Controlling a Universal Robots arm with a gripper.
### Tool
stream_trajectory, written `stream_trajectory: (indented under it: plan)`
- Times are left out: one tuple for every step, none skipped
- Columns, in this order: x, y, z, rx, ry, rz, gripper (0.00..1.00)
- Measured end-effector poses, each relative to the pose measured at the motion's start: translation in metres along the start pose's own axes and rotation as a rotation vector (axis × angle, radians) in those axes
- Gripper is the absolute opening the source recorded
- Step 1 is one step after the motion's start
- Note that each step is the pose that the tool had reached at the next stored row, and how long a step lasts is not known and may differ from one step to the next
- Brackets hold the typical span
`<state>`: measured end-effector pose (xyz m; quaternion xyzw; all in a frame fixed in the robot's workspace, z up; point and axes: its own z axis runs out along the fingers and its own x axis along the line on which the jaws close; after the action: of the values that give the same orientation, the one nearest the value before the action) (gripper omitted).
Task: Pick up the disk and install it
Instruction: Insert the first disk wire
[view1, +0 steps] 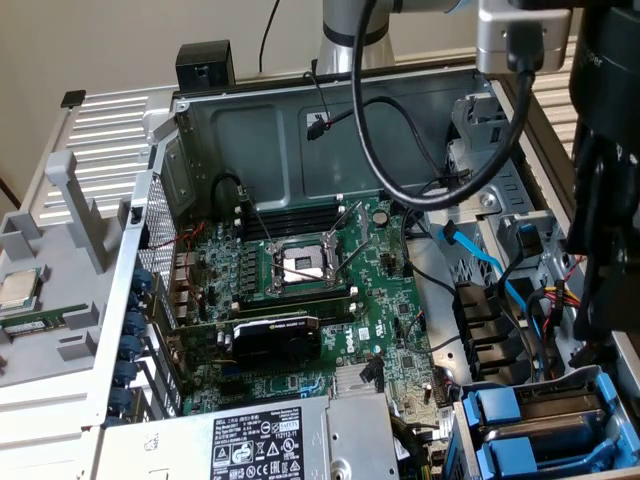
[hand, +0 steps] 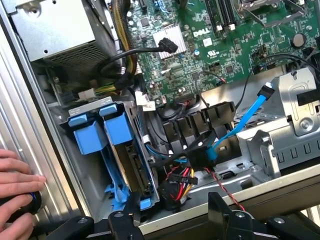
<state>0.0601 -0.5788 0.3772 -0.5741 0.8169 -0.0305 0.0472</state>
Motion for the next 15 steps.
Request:
stream_trajectory:
  plan:
    - [-0.0014,0.0005,0.0008,-0.0049,0.0019,0.0,0.65]
    - [-0.0028,0.001,0.0014,-0.0106,0.0042,0.001,0.65]
    - [-0.0038,0.0015,0.002,-0.0167,0.0065,0.002,0.65]
    - [-0.0044,0.0018,0.0026,-0.0234,0.0093,0.004,0.65]
    - [-0.0046,0.002,0.003,-0.0281,0.0113,0.007,0.65]
    - [-0.005,0.0022,0.0032,-0.031,0.0135,0.009,0.65]
    - [-0.0057,0.0025,0.0032,-0.0325,0.0156,0.01,0.65]
    - [-0.0072,0.003,0.0033,-0.0326,0.0168,0.009,0.65]
    - [-0.0087,0.0034,0.0033,-0.0327,0.0183,0.009,0.65]
    - [-0.0099,0.0038,0.0034,-0.0326,0.02,0.009,0.65]
    - [-0.0106,0.0041,0.0035,-0.0322,0.0227,0.01,0.65]
    - [-0.011,0.0044,0.0039,-0.0314,0.0264,0.01,0.65]
    - [-0.011,0.0045,0.0045,-0.0299,0.0305,0.012,0.65]
    - [-0.011,0.0045,0.0053,-0.0284,0.0348,0.016,0.65]
    - [-0.011,0.0046,0.0059,-0.0269,0.039,0.021,0.65]
